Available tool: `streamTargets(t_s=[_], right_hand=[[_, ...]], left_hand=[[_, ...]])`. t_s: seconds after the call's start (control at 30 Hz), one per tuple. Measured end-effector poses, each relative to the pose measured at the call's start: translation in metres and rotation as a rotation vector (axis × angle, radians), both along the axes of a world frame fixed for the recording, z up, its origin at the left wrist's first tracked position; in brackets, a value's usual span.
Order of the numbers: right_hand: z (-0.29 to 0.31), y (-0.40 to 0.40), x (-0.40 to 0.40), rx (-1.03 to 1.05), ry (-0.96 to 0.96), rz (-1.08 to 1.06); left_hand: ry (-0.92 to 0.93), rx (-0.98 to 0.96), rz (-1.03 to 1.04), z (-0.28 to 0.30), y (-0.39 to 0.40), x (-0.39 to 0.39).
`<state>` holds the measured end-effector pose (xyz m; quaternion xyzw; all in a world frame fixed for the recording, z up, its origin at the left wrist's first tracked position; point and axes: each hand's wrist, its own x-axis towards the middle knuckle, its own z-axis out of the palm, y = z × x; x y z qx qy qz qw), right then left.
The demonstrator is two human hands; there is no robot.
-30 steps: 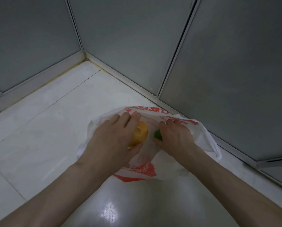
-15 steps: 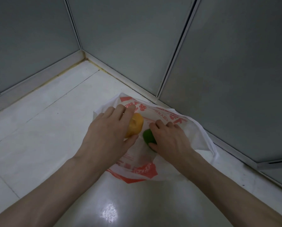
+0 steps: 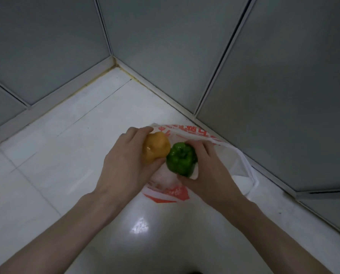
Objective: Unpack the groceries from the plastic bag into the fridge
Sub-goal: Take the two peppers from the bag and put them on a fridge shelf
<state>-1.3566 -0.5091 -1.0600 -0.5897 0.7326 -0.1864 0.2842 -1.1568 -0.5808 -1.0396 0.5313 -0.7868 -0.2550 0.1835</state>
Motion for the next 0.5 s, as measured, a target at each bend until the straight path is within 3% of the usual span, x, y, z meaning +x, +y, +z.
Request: streamTargets(t_s=[0.23, 0.5], right_hand=[[0.139, 0.03, 0.014, -0.041, -0.092, -0.065], [0.379, 0.056, 0.03, -0.083, -0.112, -0.035]], left_hand=[[0.16, 0.172, 0.19, 0.14, 0.035, 0.016], [0.236, 0.219, 0.236, 0.367, 0.063, 0.054]])
